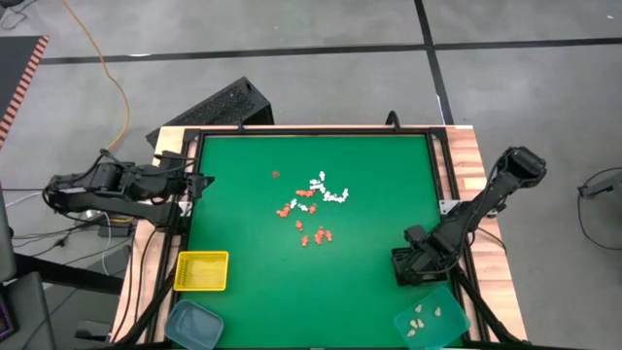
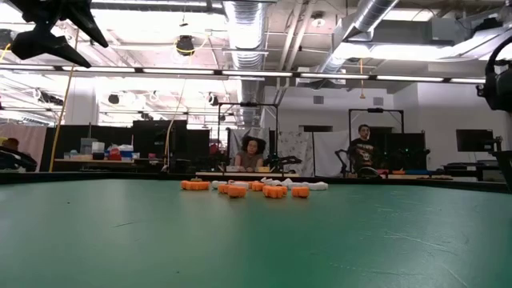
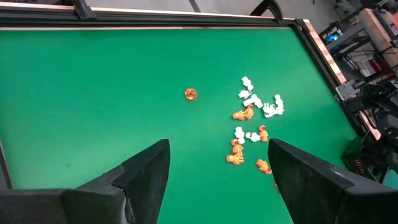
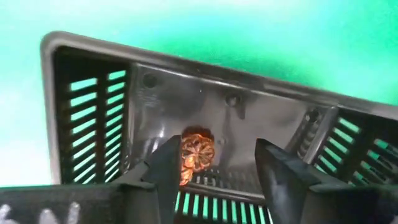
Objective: Sort Halloween decoration
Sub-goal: Put the orange pumpkin toy into the black bin
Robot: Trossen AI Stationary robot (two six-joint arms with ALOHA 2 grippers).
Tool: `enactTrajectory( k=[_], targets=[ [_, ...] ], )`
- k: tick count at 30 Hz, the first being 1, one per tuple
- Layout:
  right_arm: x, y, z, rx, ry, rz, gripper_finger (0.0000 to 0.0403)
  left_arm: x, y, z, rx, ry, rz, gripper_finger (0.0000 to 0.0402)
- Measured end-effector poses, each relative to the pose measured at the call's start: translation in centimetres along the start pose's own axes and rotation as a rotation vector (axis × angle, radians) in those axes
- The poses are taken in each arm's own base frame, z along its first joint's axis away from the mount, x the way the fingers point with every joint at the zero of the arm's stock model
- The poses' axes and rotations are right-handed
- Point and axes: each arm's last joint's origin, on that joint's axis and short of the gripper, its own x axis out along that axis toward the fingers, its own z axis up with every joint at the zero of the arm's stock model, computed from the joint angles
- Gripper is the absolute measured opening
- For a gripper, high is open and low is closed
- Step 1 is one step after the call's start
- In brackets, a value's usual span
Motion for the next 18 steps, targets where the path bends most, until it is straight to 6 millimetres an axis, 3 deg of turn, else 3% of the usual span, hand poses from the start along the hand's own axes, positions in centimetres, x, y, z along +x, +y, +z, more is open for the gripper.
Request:
enactTrajectory(
  k=[4, 9, 13, 18],
  targets=[
    [-1.9, 0.5, 0.1, 0.003, 0.034, 0.082, 0.0195, 0.0, 0.0, 0.0, -0.001, 0.000, 0.000, 0.0261],
    [-5.9, 1.4, 1.1, -0.050, 0.073, 0.266, 0.0181, 0.0, 0.0, 0.0, 0.002, 0.000, 0.000, 0.0261],
    [-9.3, 2.2, 2.8, -0.103, 0.041, 0.413, 0.0174, 0.0, 0.0, 0.0, 0.012, 0.001, 0.000, 0.0261],
    [-12.4, 4.0, 6.3, -0.182, -0.166, 0.514, 0.0169, 0.0, 0.0, 0.0, 0.013, 0.000, 0.000, 0.0261]
  ],
)
